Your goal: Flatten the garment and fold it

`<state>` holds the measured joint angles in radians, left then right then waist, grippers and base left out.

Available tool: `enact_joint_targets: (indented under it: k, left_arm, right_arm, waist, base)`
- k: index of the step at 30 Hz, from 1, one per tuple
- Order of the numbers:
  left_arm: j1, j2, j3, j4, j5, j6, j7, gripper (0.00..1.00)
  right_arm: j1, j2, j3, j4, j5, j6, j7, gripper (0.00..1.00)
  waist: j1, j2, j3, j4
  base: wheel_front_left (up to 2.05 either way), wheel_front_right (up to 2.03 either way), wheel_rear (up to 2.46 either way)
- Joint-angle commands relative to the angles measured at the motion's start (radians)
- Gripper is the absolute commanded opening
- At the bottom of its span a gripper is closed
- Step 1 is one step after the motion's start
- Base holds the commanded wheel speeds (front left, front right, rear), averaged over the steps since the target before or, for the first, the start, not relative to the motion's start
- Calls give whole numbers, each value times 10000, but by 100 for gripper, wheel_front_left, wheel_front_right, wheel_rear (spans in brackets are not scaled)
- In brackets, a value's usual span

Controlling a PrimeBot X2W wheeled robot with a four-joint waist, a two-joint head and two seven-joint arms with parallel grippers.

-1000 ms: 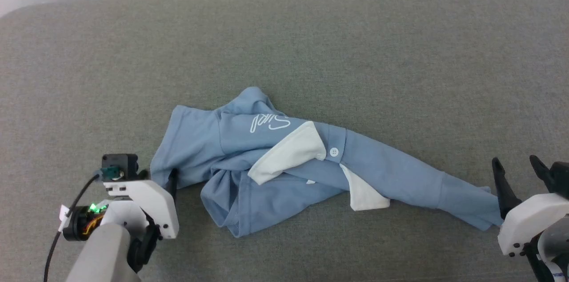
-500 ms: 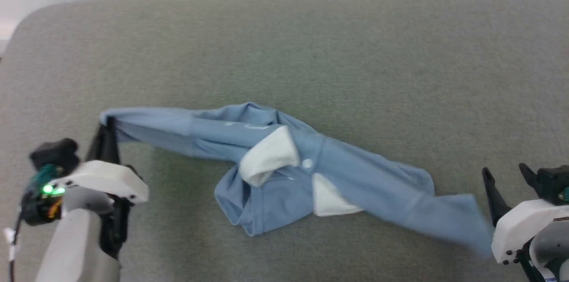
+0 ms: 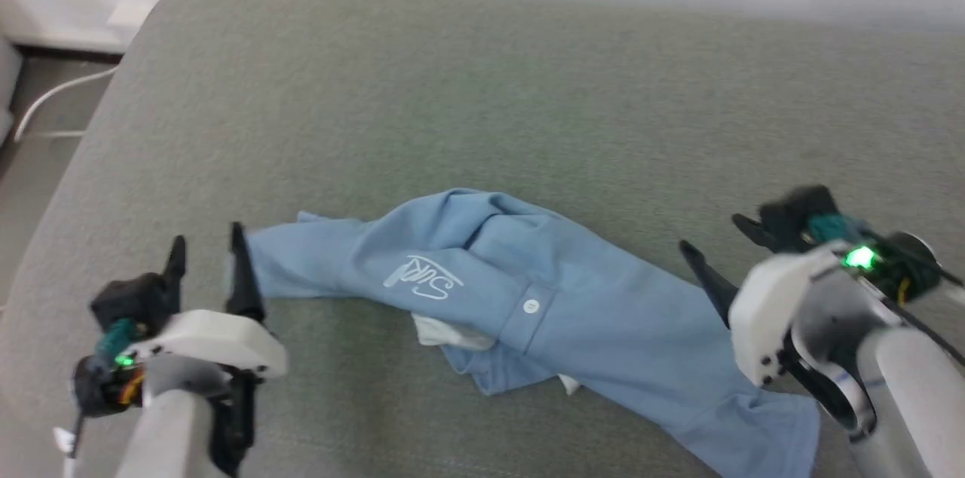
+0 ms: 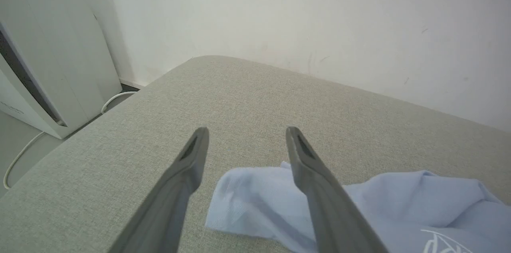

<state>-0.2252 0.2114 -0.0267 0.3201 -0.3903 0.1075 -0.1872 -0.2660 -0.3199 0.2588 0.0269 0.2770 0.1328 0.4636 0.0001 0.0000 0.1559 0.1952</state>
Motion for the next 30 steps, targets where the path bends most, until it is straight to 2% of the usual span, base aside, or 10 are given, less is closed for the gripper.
enact_joint_targets:
  k: [1, 6, 9, 19, 20, 21, 25, 30]
  left_arm:
    - [80, -158, -134, -63, 121, 17, -137, 100]
    - [220, -713, -651, -208, 234, -116, -429, 100]
    - [304, -956, -858, -191, 240, -171, -541, 100]
    - [531, -1252, -1018, 118, 137, -198, -692, 100]
    - [531, -1258, -1004, 141, 135, -204, -700, 100]
    - [528, -1261, -986, 163, 136, -211, -708, 100]
    - [501, -1222, -880, 241, 171, -198, -726, 100]
    - [539, -1171, -810, 224, 259, -201, -737, 100]
  right_arm:
    - [-425, -156, 332, 241, 293, -21, 245, 100]
    - [-1672, -831, 1874, 1561, 1248, -21, 1476, 100]
    - [-2121, -1169, 2517, 2334, 1720, -21, 1778, 100]
    - [-2427, -1535, 3943, 3704, 3085, -21, 1577, 100]
    - [-2446, -1624, 4119, 3789, 3093, -21, 1519, 10]
    - [-2470, -1705, 4271, 3863, 3101, -21, 1418, 0]
    - [-2661, -1901, 4383, 4174, 3256, -21, 739, 0]
    - [-3273, -2461, 4228, 4363, 2739, -21, -200, 0]
  waist:
    - [-1, 0, 340, 594]
    - [-1, 0, 579, 1330]
    - [-1, 0, 657, 1760]
    - [-1, 0, 752, 2321]
    - [-1, 0, 762, 2324]
    - [-1, 0, 765, 2320]
    - [-1, 0, 680, 2191]
    - [-1, 0, 434, 1899]
  base:
    - [0, 0, 0]
    - [0, 0, 0]
    - [0, 0, 0]
    - [0, 0, 0]
    - [0, 0, 0]
    - [0, 0, 0]
    - [0, 0, 0]
    - [0, 0, 0]
